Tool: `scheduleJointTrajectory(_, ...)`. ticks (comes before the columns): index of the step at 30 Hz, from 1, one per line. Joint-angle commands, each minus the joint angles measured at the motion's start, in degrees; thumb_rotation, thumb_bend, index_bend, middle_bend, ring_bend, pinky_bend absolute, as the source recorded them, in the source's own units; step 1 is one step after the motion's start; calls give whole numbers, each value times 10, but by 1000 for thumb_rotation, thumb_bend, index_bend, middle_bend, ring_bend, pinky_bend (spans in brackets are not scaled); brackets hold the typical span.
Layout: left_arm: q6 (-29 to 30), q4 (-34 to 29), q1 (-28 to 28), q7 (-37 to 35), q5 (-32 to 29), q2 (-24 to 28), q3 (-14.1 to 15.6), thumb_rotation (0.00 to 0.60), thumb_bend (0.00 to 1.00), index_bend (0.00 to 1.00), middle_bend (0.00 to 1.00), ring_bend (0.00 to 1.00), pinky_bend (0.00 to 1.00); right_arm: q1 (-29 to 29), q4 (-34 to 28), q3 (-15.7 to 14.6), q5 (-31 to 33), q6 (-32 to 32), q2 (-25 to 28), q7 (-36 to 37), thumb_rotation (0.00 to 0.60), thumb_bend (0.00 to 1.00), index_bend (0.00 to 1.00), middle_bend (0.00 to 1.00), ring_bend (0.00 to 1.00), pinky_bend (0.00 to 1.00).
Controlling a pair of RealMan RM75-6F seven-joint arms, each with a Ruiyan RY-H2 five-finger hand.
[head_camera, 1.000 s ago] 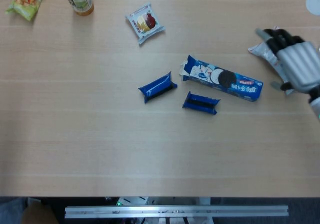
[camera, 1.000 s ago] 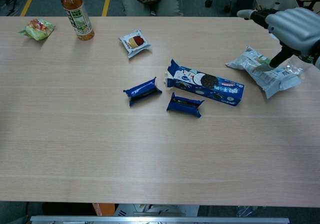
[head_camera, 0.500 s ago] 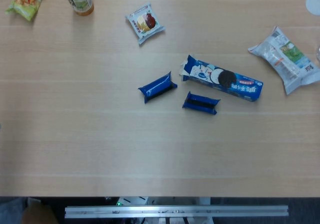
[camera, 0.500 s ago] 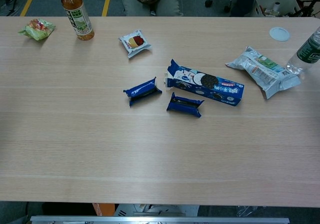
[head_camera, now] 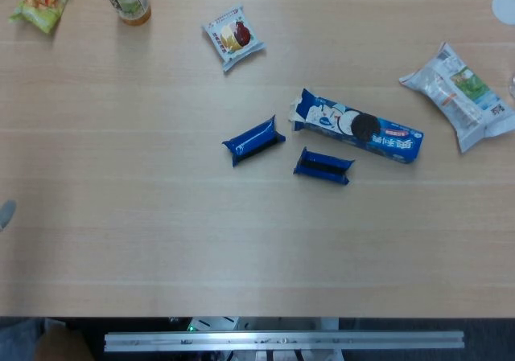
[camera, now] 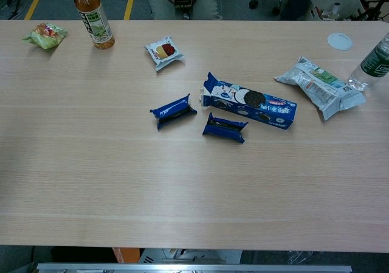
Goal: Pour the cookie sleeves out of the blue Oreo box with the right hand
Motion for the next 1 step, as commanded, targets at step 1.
scheduleJointTrajectory(1, -1, -3, 1, 3, -3, 2, 0, 600, 200, 134, 115, 117, 58, -6, 6, 10, 1, 2, 2, 8, 600, 33, 97, 212, 130, 317)
